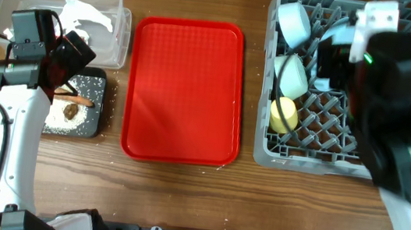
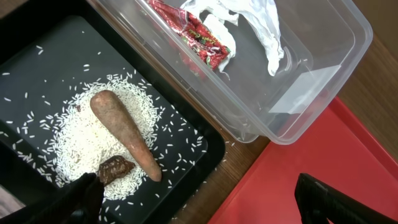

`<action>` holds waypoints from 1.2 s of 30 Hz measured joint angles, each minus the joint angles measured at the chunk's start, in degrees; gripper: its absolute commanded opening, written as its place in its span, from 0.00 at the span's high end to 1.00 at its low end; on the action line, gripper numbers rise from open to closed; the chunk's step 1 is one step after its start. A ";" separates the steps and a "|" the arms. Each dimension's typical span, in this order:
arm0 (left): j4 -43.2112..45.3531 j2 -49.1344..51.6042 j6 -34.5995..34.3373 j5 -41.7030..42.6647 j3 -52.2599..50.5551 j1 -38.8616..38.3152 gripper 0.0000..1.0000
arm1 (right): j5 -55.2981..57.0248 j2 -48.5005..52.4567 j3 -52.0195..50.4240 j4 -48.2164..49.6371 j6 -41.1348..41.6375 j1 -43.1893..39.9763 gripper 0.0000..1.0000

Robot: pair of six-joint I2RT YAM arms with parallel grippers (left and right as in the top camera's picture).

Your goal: Sort waste into correct bins and load items into the dishwasher rack

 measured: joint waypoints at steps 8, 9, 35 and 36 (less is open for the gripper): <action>0.09 0.00 0.00 0.00 0.00 0.00 0.00 | -30.93 -9.99 -0.20 -6.03 4.31 0.15 0.00; 0.09 0.00 0.00 0.02 0.00 0.00 0.00 | -28.59 -13.84 -0.20 -5.22 6.19 0.17 0.00; -0.02 0.00 0.00 0.00 0.00 0.00 0.00 | -24.65 -59.74 -80.50 46.93 20.06 -18.51 0.00; -0.02 0.00 0.00 0.00 0.00 0.00 0.00 | -24.65 -60.39 -81.40 46.93 20.09 -18.51 0.00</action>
